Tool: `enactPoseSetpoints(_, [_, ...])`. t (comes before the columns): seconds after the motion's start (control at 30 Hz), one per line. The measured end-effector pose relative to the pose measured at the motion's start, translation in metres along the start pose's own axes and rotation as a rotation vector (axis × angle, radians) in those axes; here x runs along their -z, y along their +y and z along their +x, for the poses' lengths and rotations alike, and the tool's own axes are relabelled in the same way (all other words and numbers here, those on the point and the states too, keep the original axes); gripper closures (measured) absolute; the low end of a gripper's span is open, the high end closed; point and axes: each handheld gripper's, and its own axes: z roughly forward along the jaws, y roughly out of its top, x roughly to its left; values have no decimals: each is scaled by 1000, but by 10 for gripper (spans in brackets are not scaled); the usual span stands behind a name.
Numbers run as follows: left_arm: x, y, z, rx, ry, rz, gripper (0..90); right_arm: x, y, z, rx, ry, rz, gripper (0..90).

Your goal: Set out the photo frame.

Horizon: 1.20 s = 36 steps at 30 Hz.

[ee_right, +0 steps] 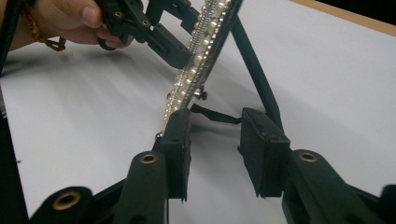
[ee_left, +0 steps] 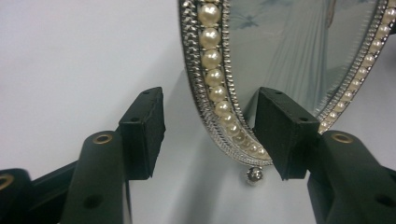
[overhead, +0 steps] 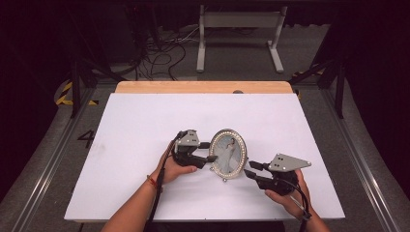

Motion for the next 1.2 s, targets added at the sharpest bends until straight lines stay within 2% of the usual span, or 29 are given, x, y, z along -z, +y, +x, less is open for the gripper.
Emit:
enactPoseSetpoints(0.03, [0,1,0,-9,3,2,439,2,1,2,29,-22,27,620])
enactPoseSetpoints(0.1, [0,2,-1,-11,6,-6,435,5,1,2,34,-12,37,615])
enactPoseSetpoints(0.23, [2,2,-1,-18,21,-6,447,12,4,3,21,28,16,593])
enactPoseSetpoints(0.33, [3,2,-1,-21,23,-7,461,12,8,9,21,48,0,573])
enactPoseSetpoints(0.4, [2,2,-1,-19,18,-9,464,10,10,14,24,36,-2,551])
enactPoseSetpoints(0.47, [1,2,0,-18,12,-13,457,7,12,17,11,50,-15,539])
enactPoseSetpoints(0.57, [0,2,1,-11,-10,-18,440,0,12,19,-10,20,-26,533])
enactPoseSetpoints(0.6, [-2,1,1,-4,-18,-25,431,-2,12,20,-20,-7,-39,558])
enactPoseSetpoints(0.67, [-3,1,1,-7,-32,-37,427,-4,11,18,-56,-16,-70,597])
enactPoseSetpoints(0.73, [-4,2,1,1,-47,-55,431,-3,11,18,-61,-26,-85,618])
enactPoseSetpoints(0.83, [-5,5,-2,-13,-57,-60,448,-1,10,16,-76,-48,-112,706])
enactPoseSetpoints(0.97, [-6,6,-2,-10,-70,-59,471,-2,9,14,-88,-60,-112,740])
enactPoseSetpoints(1.2, [-3,6,-2,2,-72,-59,515,-5,10,15,-62,-62,-95,747])
